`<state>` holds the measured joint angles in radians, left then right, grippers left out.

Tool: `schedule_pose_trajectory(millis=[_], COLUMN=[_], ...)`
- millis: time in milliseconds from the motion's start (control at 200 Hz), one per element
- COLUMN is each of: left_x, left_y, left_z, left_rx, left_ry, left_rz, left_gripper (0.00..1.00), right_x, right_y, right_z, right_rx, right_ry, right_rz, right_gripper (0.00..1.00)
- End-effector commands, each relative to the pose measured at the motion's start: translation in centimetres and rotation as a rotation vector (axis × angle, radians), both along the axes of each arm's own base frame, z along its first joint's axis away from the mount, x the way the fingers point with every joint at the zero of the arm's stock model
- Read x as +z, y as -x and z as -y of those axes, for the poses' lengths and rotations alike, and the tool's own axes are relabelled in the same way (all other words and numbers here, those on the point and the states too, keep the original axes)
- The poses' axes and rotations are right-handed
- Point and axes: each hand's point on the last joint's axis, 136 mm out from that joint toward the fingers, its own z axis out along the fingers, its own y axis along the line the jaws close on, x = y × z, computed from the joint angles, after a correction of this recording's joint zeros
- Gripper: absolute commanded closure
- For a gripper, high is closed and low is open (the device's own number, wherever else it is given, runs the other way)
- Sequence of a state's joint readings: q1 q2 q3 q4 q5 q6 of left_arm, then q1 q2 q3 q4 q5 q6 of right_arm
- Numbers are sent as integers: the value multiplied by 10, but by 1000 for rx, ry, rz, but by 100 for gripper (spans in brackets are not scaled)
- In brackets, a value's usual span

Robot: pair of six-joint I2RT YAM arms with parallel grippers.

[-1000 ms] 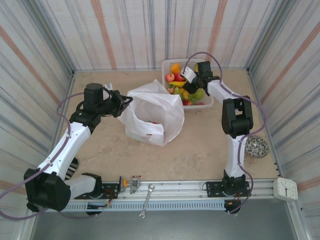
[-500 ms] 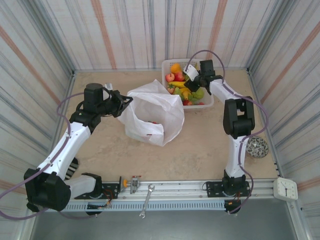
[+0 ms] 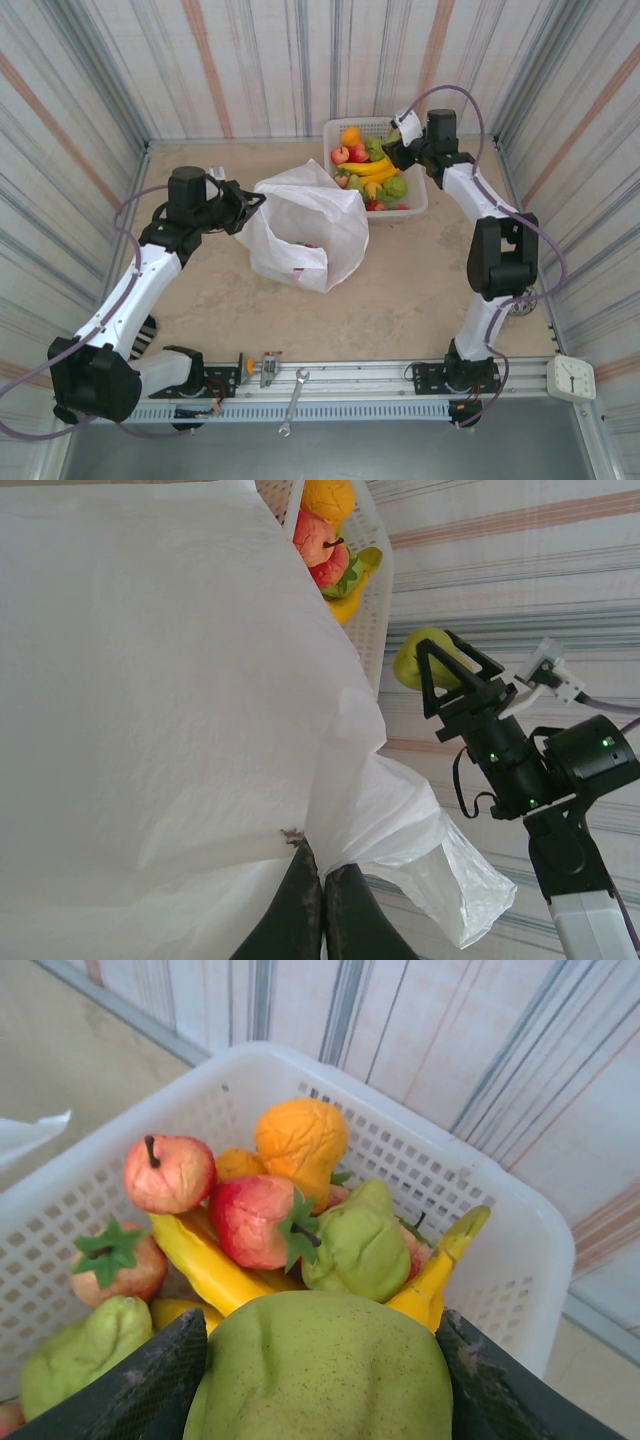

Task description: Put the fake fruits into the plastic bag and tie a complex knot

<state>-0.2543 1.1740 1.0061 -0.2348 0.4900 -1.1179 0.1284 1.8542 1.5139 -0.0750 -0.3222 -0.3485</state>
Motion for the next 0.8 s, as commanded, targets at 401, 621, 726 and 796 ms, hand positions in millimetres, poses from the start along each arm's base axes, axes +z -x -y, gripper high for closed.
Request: schedule_pose_trajectory(millis=[401, 621, 726, 796], left_x=[10, 10, 9, 9], left_y=[-2, -4, -4, -4], left_z=[1, 2, 2, 3], left_rx=[-17, -17, -18, -20], left_ry=[8, 10, 10, 11], left_rz=[44, 45, 44, 42], left_gripper=[100, 100, 100, 100], right_x=[72, 68, 68, 63], right_y=[114, 170, 195, 208], right_z=[8, -6, -13, -18], right_rx=[-122, -98, -78, -68], right_ry=[-363, -409, -414, -403], right_rz=[88, 45, 33, 14], right_gripper=[43, 43, 43, 43])
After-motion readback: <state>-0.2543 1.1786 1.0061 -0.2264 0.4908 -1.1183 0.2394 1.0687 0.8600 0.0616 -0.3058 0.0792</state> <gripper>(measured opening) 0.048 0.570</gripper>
